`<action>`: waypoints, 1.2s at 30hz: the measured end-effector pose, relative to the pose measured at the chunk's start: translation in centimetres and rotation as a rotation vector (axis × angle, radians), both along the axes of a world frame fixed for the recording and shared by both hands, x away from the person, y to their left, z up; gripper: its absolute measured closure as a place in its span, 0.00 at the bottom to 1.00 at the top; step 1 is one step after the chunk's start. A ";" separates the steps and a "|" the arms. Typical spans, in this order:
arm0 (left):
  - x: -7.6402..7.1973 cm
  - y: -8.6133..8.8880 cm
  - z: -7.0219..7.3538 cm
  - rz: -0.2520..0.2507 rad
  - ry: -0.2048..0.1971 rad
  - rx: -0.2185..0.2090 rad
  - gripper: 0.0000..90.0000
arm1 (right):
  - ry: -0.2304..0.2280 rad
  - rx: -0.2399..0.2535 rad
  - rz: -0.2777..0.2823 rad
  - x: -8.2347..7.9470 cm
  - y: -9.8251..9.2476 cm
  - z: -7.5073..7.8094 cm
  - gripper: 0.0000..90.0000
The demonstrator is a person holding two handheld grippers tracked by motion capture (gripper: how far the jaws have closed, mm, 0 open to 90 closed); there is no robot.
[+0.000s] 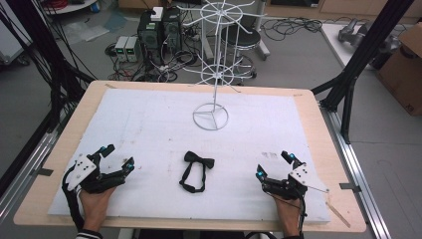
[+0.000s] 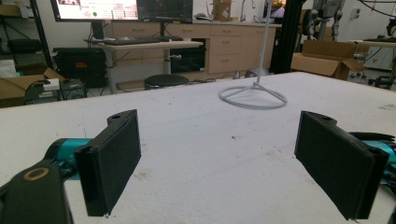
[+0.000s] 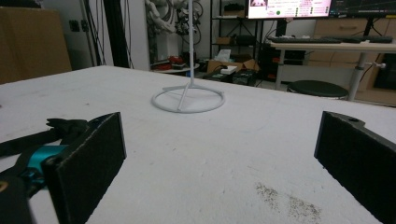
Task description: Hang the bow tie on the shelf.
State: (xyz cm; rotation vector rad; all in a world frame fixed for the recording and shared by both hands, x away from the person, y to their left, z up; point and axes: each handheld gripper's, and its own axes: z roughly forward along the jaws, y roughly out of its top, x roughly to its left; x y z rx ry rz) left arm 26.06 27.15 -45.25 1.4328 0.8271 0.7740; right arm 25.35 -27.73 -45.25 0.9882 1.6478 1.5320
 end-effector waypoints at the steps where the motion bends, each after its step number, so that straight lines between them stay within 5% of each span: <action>1: 0.0 0.0 0.0 0.001 -0.001 -0.001 0.16 | -0.002 -0.008 -0.004 0.0 0.0 0.0 0.01; 14: 0.3 0.1 0.0 0.015 -0.019 -0.030 0.16 | 0.036 -0.071 0.010 0.4 0.8 0.6 0.01; 26: 0.5 -0.1 -0.1 0.014 -0.019 -0.016 0.17 | 0.109 -0.199 0.191 1.9 4.5 3.9 0.01; 29: 0.5 -0.2 -0.1 0.016 -0.017 -0.010 0.17 | 0.133 -0.305 0.236 2.4 6.1 4.6 0.04; 36: 0.5 -0.1 -0.1 0.017 -0.014 -0.012 0.17 | 0.218 -0.370 0.309 3.5 8.2 4.7 0.04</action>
